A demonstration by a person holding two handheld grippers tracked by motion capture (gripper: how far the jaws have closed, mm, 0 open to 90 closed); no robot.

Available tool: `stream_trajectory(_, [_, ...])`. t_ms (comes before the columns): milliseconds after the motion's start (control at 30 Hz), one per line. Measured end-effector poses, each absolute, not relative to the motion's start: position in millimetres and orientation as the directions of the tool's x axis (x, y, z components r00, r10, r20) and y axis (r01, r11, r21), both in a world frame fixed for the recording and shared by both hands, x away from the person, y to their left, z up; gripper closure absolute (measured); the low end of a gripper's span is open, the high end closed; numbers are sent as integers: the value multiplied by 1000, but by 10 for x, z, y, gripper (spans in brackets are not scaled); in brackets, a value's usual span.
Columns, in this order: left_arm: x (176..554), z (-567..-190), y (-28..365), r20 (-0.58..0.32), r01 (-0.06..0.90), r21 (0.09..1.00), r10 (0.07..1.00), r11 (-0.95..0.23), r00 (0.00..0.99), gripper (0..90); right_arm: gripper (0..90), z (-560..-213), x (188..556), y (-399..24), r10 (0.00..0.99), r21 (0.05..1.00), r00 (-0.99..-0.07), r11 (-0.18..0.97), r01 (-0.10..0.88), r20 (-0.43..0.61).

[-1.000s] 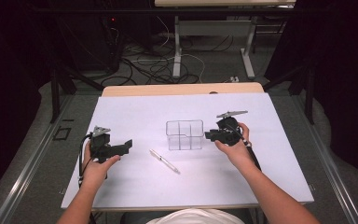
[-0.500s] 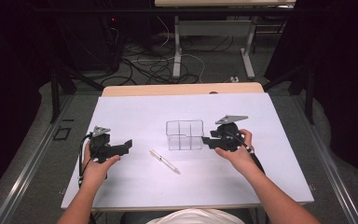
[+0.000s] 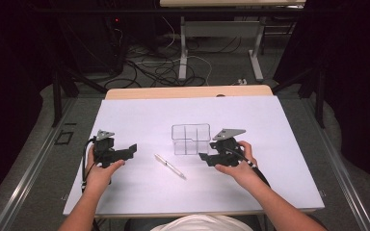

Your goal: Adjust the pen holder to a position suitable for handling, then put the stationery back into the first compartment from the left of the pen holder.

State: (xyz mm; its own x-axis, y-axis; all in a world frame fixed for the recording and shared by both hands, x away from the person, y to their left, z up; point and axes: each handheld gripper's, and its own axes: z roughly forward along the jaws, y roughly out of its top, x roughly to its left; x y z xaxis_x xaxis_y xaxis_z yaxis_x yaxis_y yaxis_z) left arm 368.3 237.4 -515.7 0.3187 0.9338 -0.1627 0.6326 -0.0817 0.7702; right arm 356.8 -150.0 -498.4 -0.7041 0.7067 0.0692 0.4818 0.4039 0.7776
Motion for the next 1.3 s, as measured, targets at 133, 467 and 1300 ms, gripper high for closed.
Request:
stream_trajectory(133, [3683,-5159,2372,-164,631,772,932,-82,322,35,351,-5096,3570,-1416,679,785,-731,417,459,67])
stream_trajectory(467, [3673,-5149,2386,-165,630,772,931,-84,325,35,341,-5241,3574,-1179,633,774,-773,476,419,29])
stream_trajectory(1300, [3654,-5138,2385,-150,632,769,933,-99,328,36,574,-5392,3511,-777,636,769,-767,445,458,89])
